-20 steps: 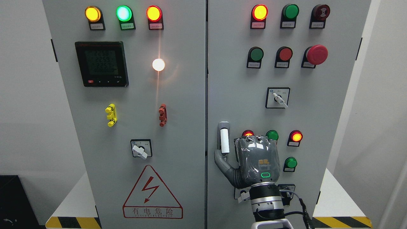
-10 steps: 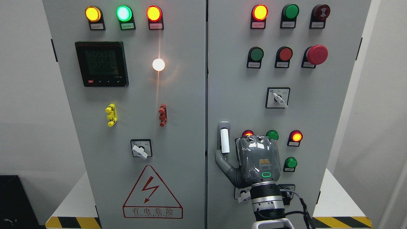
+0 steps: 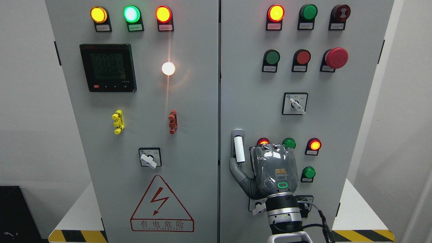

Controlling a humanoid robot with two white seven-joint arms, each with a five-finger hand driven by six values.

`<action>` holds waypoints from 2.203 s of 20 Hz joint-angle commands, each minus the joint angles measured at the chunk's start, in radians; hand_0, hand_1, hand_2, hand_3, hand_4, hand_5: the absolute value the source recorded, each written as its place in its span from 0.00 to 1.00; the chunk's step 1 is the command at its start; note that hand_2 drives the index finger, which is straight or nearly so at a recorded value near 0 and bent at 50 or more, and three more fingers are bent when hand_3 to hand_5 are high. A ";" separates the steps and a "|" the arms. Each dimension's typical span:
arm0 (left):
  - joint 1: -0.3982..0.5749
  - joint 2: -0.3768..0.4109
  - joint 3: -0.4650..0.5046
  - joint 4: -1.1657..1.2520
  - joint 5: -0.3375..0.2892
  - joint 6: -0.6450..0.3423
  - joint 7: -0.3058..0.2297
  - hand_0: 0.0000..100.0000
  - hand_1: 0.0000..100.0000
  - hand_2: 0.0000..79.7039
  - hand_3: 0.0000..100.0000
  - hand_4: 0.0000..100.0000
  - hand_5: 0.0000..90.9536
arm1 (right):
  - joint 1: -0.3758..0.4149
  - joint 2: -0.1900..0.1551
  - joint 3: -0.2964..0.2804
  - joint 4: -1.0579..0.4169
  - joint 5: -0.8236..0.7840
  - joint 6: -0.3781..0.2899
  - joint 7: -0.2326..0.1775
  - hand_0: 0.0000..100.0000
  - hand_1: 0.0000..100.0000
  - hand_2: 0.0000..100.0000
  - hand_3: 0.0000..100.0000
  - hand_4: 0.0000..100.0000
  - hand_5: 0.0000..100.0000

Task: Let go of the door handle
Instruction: 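Turn the gripped handle sideways with the right hand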

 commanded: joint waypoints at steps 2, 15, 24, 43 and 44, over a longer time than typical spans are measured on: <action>0.017 0.000 0.000 0.000 0.001 -0.001 0.000 0.12 0.56 0.00 0.00 0.00 0.00 | 0.001 0.000 -0.002 -0.003 0.000 0.009 -0.001 0.49 0.29 0.97 1.00 1.00 0.98; 0.017 0.000 0.000 0.000 -0.001 -0.001 0.000 0.12 0.56 0.00 0.00 0.00 0.00 | 0.003 0.000 -0.002 -0.006 0.000 0.013 -0.005 0.50 0.31 0.96 1.00 1.00 0.99; 0.017 0.000 0.000 0.000 -0.001 -0.001 0.000 0.12 0.56 0.00 0.00 0.00 0.00 | 0.004 0.000 -0.002 -0.010 0.002 0.013 -0.007 0.50 0.32 0.96 1.00 1.00 0.99; 0.017 -0.001 0.000 0.000 -0.001 -0.001 0.000 0.12 0.56 0.00 0.00 0.00 0.00 | 0.003 -0.001 -0.015 -0.013 0.003 0.015 -0.008 0.48 0.34 0.95 1.00 1.00 1.00; 0.017 0.000 0.000 0.000 0.001 -0.001 0.000 0.12 0.56 0.00 0.00 0.00 0.00 | 0.003 -0.001 -0.015 -0.015 0.003 0.015 -0.008 0.48 0.34 0.95 1.00 1.00 1.00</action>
